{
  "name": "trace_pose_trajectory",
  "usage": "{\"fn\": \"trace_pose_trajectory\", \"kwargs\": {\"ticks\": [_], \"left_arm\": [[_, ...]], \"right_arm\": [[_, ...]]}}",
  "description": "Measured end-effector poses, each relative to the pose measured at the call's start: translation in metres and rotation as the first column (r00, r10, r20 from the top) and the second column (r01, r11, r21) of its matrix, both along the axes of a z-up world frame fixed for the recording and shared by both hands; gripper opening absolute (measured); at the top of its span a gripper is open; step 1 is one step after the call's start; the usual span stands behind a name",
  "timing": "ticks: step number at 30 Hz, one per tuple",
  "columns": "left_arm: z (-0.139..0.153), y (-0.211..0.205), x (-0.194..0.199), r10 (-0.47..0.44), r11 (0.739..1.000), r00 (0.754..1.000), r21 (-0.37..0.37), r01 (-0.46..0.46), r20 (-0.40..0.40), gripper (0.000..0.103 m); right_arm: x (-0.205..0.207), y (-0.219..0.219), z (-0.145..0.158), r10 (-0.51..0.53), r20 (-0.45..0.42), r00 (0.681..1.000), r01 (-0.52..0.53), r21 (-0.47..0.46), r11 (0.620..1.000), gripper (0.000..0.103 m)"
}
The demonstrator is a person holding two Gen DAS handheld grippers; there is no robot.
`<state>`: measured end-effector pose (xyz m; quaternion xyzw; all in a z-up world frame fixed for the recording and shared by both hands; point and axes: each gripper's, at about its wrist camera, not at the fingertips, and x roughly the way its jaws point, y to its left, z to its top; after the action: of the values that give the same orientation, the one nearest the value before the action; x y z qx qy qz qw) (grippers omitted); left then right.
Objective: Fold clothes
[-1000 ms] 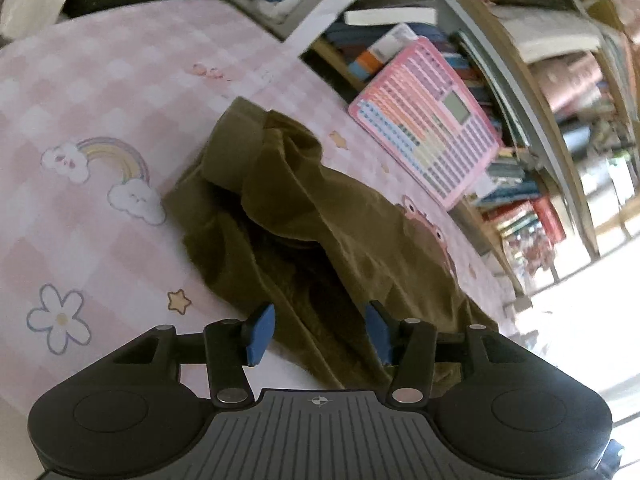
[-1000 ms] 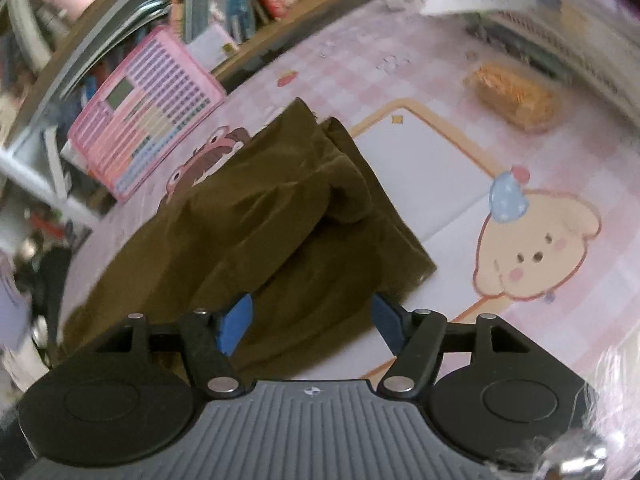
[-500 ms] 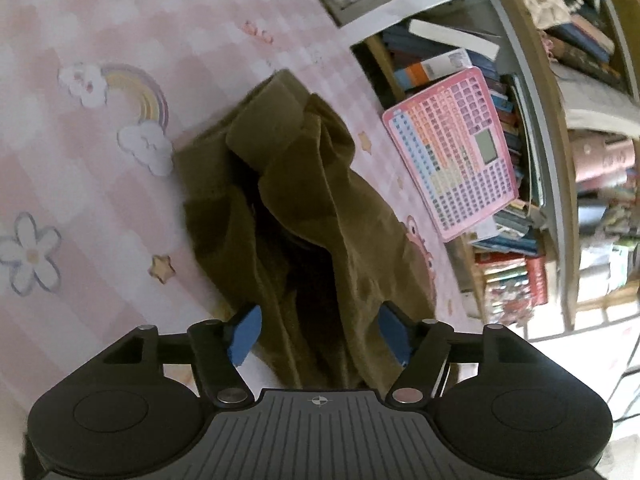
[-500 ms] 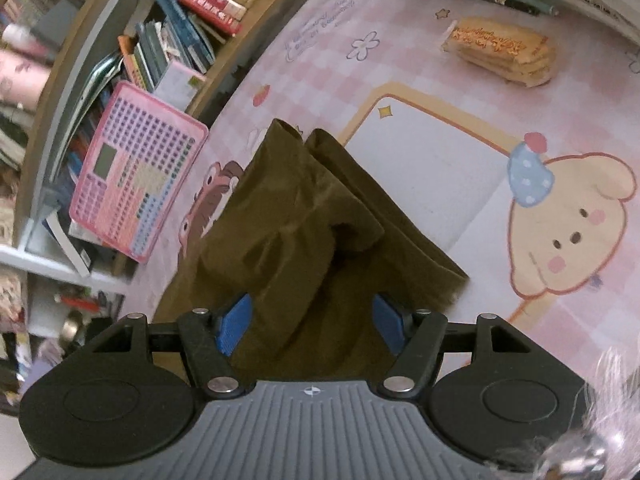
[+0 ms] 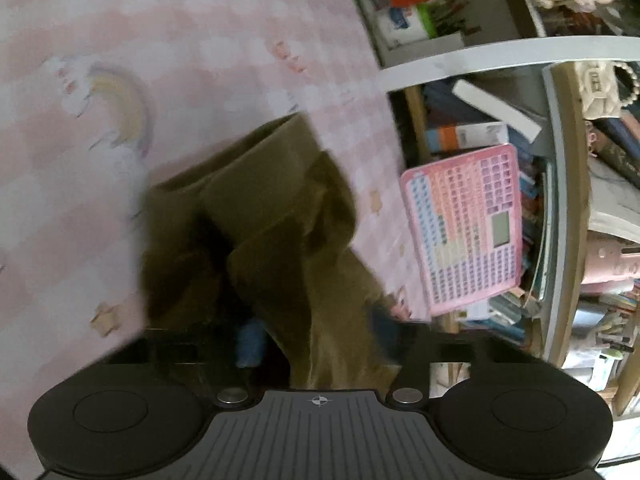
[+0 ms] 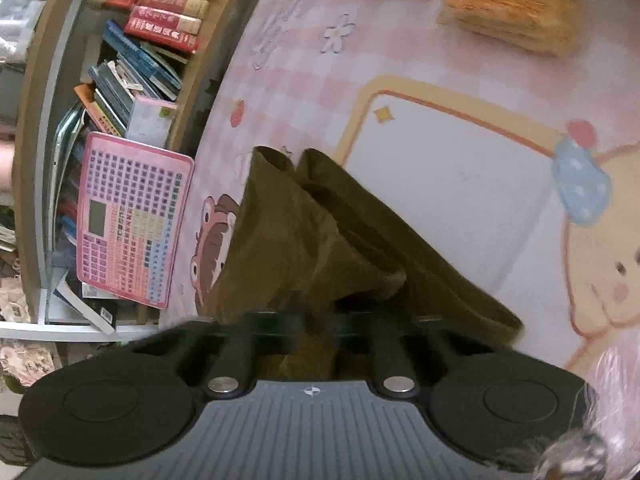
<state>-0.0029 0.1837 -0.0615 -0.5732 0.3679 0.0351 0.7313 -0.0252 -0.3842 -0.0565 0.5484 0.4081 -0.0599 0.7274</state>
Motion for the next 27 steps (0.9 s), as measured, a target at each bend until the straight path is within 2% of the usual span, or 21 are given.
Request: {"fn": "trace_pose_trajectory", "kwargs": {"ticks": [3,5,7,8,9,10,12,14,15,17,20,24,25,27], "left_arm": [[0.020,0.002,0.018,-0.043,0.998,0.998,0.045,0.041,0.053,0.002],[0.045,0.000,0.019,-0.075,0.996,0.982,0.057,0.066,0.175,0.002],[0.063,0.001,0.007,-0.110,0.993,0.957,0.079,0.092,0.267,0.002],[0.065,0.003,0.000,-0.121,0.991,0.952,0.084,0.101,0.282,0.002],[0.058,0.006,-0.008,-0.124,0.991,0.956,0.079,0.106,0.265,0.002],[0.049,0.008,-0.015,-0.130,0.990,0.963,0.077,0.115,0.237,0.002],[0.014,0.009,-0.027,-0.146,0.988,0.982,0.075,0.137,0.117,0.002],[-0.020,0.009,-0.037,-0.149,0.986,0.989,0.070,0.148,0.000,0.002],[-0.030,0.009,-0.040,-0.141,0.988,0.990,0.068,0.142,-0.022,0.002],[-0.036,0.008,-0.042,-0.124,0.990,0.992,0.059,0.125,-0.020,0.002],[-0.012,0.003,-0.033,-0.153,0.984,0.987,0.100,0.148,0.050,0.002],[0.042,0.001,-0.031,-0.194,0.974,0.953,0.164,0.158,0.233,0.002],[0.045,0.001,-0.033,-0.198,0.972,0.949,0.175,0.158,0.245,0.003],[0.032,0.003,-0.034,-0.196,0.972,0.959,0.172,0.162,0.205,0.003]], "right_arm": [[0.021,-0.002,0.026,0.041,0.086,0.995,-0.034,-0.080,0.996,0.003],[0.028,-0.003,0.056,0.060,0.180,0.982,-0.038,-0.123,0.992,0.003],[0.018,-0.005,0.090,0.094,0.301,0.949,-0.043,-0.170,0.984,0.003],[0.007,-0.006,0.099,0.110,0.329,0.938,-0.044,-0.203,0.978,0.003],[-0.005,-0.008,0.107,0.126,0.350,0.928,-0.044,-0.232,0.972,0.003],[-0.019,-0.011,0.103,0.124,0.326,0.937,-0.045,-0.240,0.970,0.003],[-0.040,-0.013,0.073,0.108,0.220,0.970,-0.061,-0.211,0.976,0.003],[-0.053,-0.011,0.029,0.085,0.071,0.994,-0.071,-0.188,0.980,0.003],[-0.058,-0.010,0.010,0.074,0.010,0.997,-0.071,-0.180,0.981,0.003],[-0.061,-0.007,-0.009,0.063,-0.034,0.997,-0.068,-0.185,0.980,0.003],[-0.051,-0.004,0.004,0.086,0.020,0.996,-0.080,-0.223,0.972,0.003],[-0.048,-0.001,0.059,0.134,0.204,0.970,-0.070,-0.293,0.953,0.003],[-0.050,-0.001,0.071,0.143,0.245,0.959,-0.062,-0.310,0.949,0.003],[-0.061,-0.003,0.064,0.129,0.212,0.969,-0.062,-0.298,0.953,0.003]]}}
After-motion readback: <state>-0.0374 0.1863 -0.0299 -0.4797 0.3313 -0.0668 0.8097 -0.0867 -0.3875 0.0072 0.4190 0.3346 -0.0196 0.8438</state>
